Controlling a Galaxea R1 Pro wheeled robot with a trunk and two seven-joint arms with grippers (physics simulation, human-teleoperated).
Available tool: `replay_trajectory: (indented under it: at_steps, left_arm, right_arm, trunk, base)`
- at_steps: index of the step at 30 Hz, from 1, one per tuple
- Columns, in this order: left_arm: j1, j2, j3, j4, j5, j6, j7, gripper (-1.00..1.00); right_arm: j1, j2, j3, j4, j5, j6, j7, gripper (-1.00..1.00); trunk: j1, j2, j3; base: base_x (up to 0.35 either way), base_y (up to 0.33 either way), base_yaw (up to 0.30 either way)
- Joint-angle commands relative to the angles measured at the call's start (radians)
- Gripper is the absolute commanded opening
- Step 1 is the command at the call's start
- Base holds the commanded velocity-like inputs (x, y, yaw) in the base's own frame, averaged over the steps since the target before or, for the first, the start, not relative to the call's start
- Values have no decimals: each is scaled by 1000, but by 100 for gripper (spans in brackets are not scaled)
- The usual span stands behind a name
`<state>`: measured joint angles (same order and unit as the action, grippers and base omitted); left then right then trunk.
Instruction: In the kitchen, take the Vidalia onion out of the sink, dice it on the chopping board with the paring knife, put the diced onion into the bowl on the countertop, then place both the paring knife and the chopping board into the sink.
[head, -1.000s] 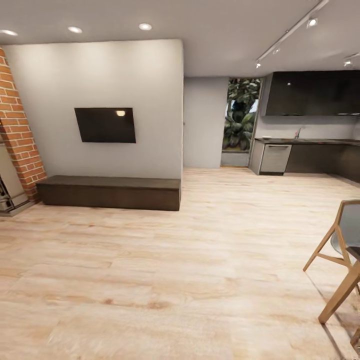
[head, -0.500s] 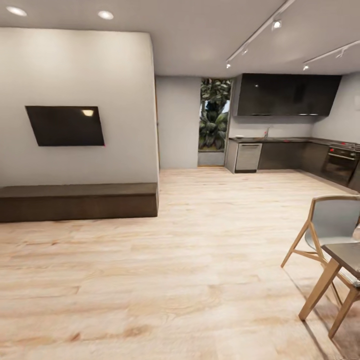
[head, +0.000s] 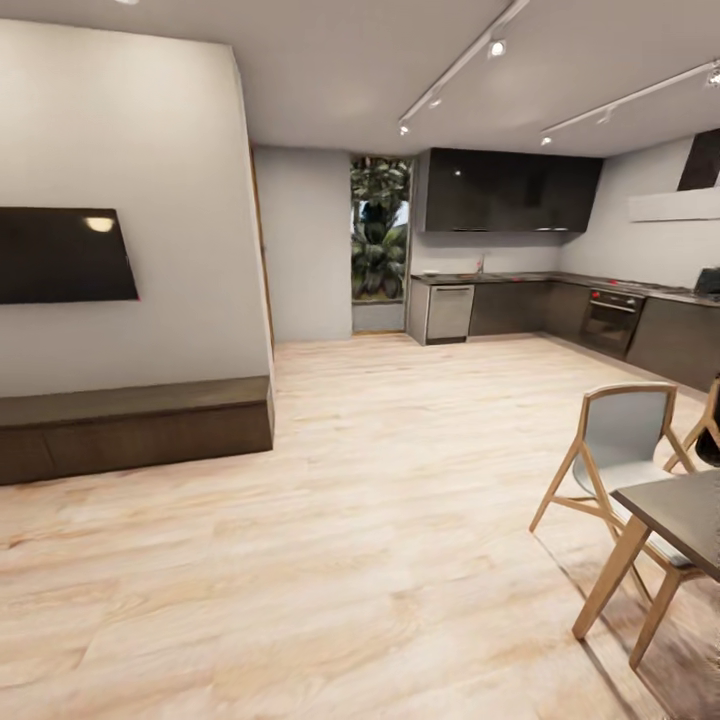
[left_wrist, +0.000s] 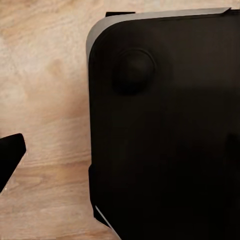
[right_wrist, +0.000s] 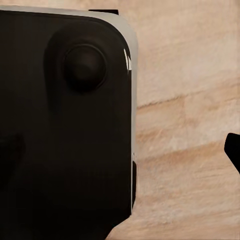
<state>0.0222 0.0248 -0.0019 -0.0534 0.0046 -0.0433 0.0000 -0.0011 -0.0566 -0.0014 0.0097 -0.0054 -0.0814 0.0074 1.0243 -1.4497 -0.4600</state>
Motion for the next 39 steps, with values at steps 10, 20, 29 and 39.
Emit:
replay_trajectory:
  at_steps: [10, 20, 29, 39]
  left_arm:
    - [1, 0, -1, -2, 0, -1, 0, 100]
    - [1, 0, -1, -2, 1, -1, 0, 100]
    - [1, 0, -1, -2, 1, -1, 0, 100]
    - [1, 0, -1, -2, 1, -1, 0, 100]
  right_arm:
    - [0, 0, 0, 1, -1, -5, 1, 100]
    - [0, 0, 0, 2, 0, -5, 2, 100]
    - [0, 1, 0, 2, 0, -5, 1, 100]
    - [0, 5, 0, 2, 1, -5, 0, 100]
  trunk:
    - [1, 0, -1]
    - [1, 0, -1]
    - [1, 0, -1]
    - [1, 0, -1]
  base:
    - [316, 215, -272]
    - [313, 195, -222]
    - [332, 93, -30]
    - [334, 82, -1]
